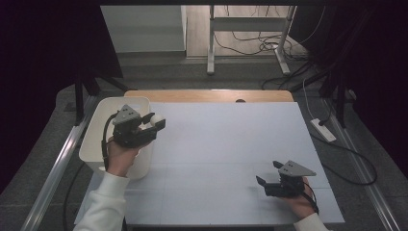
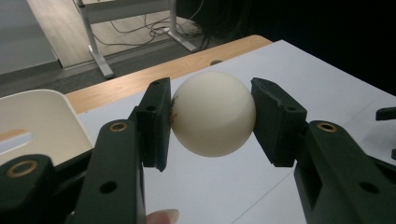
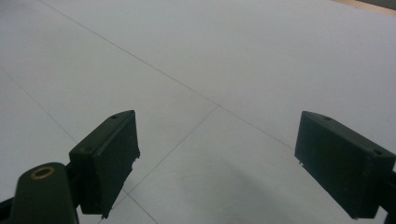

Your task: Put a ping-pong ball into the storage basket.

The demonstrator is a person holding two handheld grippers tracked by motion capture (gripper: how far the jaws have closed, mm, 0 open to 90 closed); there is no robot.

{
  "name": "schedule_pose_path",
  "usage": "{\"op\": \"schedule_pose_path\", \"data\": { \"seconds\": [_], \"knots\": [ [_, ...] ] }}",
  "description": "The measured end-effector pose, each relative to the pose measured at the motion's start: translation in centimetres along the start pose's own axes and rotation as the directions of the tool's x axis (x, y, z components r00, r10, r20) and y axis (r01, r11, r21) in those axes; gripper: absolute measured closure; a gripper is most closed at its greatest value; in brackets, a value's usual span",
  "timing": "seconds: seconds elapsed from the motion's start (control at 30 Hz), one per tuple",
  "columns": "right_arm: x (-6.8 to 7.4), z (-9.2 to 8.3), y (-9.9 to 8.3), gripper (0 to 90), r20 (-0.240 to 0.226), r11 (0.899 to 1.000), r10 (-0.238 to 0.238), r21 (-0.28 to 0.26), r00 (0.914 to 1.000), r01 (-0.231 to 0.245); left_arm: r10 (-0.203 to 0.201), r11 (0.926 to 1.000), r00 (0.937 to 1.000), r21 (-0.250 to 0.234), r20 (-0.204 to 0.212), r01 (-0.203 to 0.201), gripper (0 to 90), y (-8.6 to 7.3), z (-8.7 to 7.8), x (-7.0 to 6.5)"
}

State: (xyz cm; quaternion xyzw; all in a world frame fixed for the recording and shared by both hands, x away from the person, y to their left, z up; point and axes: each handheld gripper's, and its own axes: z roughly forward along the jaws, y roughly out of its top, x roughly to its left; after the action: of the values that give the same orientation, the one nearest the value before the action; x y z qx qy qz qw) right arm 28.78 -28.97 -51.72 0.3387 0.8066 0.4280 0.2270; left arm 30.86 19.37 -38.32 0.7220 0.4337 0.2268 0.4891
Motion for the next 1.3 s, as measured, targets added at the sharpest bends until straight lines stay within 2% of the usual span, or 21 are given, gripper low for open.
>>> {"op": "schedule_pose_path", "data": {
  "seconds": [0.33, 0.63, 0.9, 1.07, 1.3],
  "knots": [
    [0.0, 0.0, 0.0, 13.5, -0.004, 1.000, 0.006, -0.004, 1.0000, -0.006, -0.023, 0.9996, 0.9987, -0.017, -0.046, 0.022, 50.7, 0.3, -1.1, 1.5],
    [0.0, 0.0, 0.1, 13.5, -0.002, 1.000, 0.006, -0.005, 1.0000, -0.006, -0.059, 0.9982, 0.9939, -0.020, -0.094, 0.057, 50.7, 0.0, -2.2, 3.1],
    [0.0, 0.0, 0.1, 13.4, -0.003, 1.000, 0.009, -0.007, 1.0000, -0.009, -0.084, 0.9965, 0.9863, -0.009, -0.142, 0.084, 50.7, -0.5, -2.9, 4.6],
    [0.0, 0.0, 0.1, 13.4, 0.000, 1.000, 0.007, -0.005, 1.0000, -0.007, -0.096, 0.9953, 0.9780, -0.001, -0.185, 0.097, 50.6, -0.8, -3.2, 5.3],
    [0.0, 0.1, 0.1, 13.4, -0.001, 1.000, 0.006, -0.001, 1.0000, -0.006, -0.107, 0.9933, 0.9717, 0.021, -0.211, 0.114, 50.6, -1.1, -3.0, 6.0]
  ]
}}
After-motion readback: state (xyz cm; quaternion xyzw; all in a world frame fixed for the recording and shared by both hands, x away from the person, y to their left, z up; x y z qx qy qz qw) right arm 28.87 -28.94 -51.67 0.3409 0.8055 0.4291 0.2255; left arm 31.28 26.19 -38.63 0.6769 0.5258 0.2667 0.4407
